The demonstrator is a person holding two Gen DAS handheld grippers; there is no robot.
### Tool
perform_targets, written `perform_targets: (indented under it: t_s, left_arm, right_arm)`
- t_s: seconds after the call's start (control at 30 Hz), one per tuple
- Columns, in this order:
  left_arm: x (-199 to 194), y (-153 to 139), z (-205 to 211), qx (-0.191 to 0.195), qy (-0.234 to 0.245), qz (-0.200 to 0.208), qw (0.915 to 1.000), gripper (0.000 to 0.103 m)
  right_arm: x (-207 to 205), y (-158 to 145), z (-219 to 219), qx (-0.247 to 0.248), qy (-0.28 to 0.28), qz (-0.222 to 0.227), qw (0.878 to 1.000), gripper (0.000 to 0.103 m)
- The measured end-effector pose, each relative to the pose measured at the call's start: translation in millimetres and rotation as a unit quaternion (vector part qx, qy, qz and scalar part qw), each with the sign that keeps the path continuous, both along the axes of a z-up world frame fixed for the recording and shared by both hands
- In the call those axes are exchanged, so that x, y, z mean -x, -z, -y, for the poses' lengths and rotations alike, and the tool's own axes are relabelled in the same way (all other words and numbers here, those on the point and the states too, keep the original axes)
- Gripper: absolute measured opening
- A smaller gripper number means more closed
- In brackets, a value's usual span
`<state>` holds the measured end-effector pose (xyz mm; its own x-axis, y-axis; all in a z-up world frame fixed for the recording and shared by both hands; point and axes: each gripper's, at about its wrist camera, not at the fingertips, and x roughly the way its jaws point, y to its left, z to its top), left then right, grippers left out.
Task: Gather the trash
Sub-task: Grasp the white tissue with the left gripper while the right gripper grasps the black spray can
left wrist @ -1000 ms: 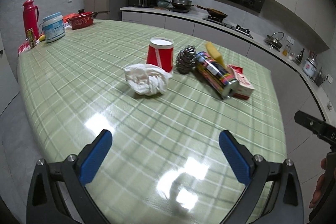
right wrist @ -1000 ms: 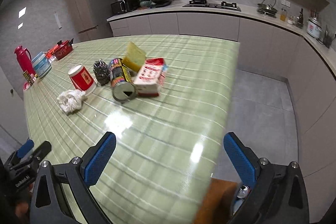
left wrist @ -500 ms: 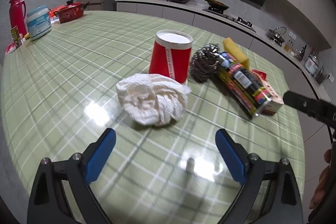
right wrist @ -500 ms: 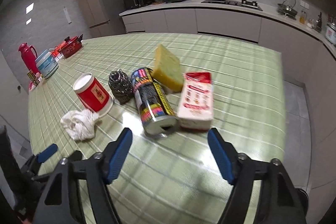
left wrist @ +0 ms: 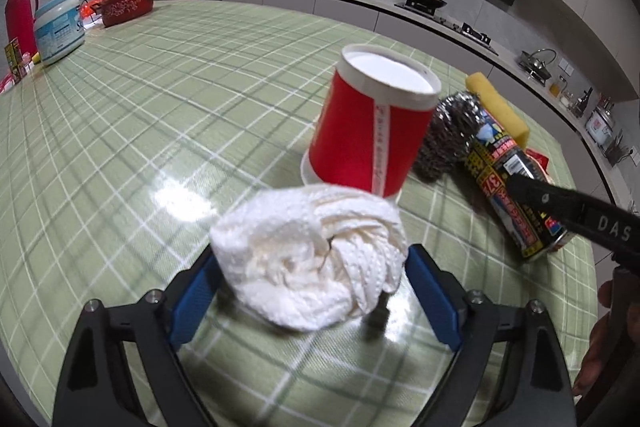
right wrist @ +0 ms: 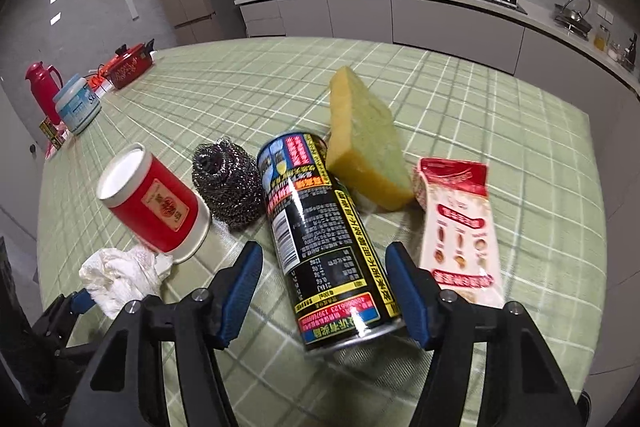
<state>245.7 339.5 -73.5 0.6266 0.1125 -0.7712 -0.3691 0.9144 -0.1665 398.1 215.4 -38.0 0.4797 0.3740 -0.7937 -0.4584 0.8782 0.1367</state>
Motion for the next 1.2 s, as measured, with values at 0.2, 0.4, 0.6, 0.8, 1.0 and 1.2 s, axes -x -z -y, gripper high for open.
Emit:
perform_targets:
  t_s: [0.2, 0.4, 0.6, 0.8, 1.0, 1.2]
  left_arm:
    - [-4, 0, 0, -0.006, 0.009, -0.007, 0.9999, 0.09]
    - [-8, 0, 7, -0.014, 0.022, -0.009, 0.9996, 0.076]
    - [-2, -5, 9, -0.005, 0.048, 0.003, 0.9989, 0.047]
    - [10, -12, 10, -0.01, 0.046, 0.01, 0.9988, 0.047]
    - [18, -16, 11, -0.009, 0.041, 0.013, 0.999, 0.047]
    - [25, -26, 22, -0.013, 0.048, 0.022, 0.9985, 0.047]
  right_arm:
    - [-9, 11, -16, 0.013, -0.003, -0.006, 1.0, 0.066]
    - [-12, 17, -23, 0.018, -0.005, -0.012, 1.0, 0.057]
    - [3, 13, -21, 0.01, -0.005, -0.014, 1.0, 0.055]
    - [20, 6, -9, -0.009, -0.006, -0.011, 1.0, 0.055]
    - [40, -6, 5, -0.024, -0.009, -0.004, 1.0, 0.055]
    - [58, -27, 26, -0.036, -0.01, 0.012, 0.999, 0.055]
